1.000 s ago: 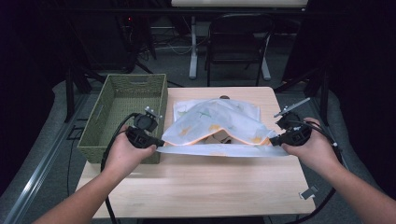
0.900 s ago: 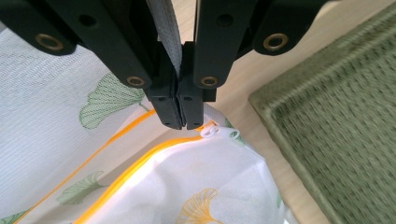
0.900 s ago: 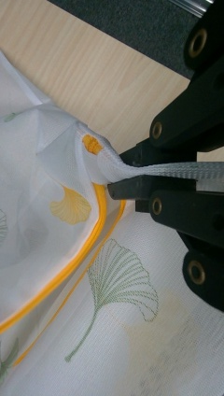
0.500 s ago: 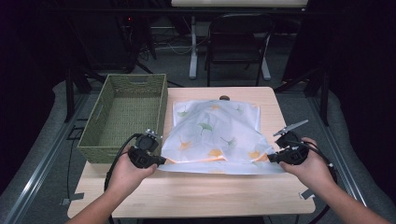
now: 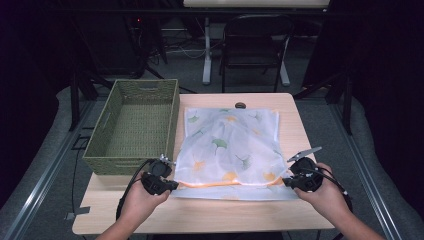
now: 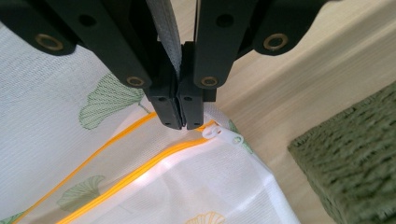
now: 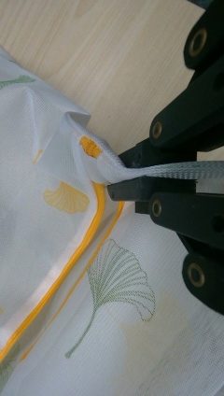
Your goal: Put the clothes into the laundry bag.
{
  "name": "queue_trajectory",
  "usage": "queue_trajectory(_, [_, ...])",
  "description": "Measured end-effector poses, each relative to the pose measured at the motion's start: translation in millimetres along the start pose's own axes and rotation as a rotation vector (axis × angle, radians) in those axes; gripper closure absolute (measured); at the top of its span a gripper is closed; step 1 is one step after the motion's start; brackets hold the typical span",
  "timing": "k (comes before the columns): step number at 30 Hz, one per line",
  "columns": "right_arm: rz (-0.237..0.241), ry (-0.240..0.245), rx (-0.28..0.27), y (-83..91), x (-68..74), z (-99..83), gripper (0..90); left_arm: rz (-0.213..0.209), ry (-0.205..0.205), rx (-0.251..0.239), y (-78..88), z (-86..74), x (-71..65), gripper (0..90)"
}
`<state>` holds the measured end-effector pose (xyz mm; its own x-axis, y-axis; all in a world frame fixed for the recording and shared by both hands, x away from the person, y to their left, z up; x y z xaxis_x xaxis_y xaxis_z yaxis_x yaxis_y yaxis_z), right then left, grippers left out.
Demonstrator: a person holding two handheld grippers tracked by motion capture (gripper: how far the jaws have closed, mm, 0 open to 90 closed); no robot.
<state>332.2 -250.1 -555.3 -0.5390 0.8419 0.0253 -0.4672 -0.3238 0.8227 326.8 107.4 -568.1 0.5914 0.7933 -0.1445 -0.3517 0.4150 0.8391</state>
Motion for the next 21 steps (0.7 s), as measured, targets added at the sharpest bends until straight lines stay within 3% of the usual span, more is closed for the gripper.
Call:
queue_trajectory(15, [0.018, -0.053, -0.008, -24.2, 2.2, -25.4, 86.5, -0.003, 0.02, 0.013, -26.1, -22.9, 3.4, 88.5])
queue_trajectory(21, [0.016, -0.05, 0.0, -30.1, 3.0, -30.6, 86.0, 0.003, 0.022, 0.02, -30.7, -26.8, 3.6, 88.4])
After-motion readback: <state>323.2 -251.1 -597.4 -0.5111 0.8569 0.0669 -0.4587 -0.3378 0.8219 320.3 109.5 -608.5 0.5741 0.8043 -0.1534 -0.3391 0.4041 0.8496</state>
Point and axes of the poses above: each handheld gripper's, and its own axes: y roughly backward along the jaws, z roughly out of its top, x roughly to its left, the point moved 9 cm from there along -y, roughly forward along the jaws, and after that the axes turned 7 degrees about -x, right-handed, at the moved point
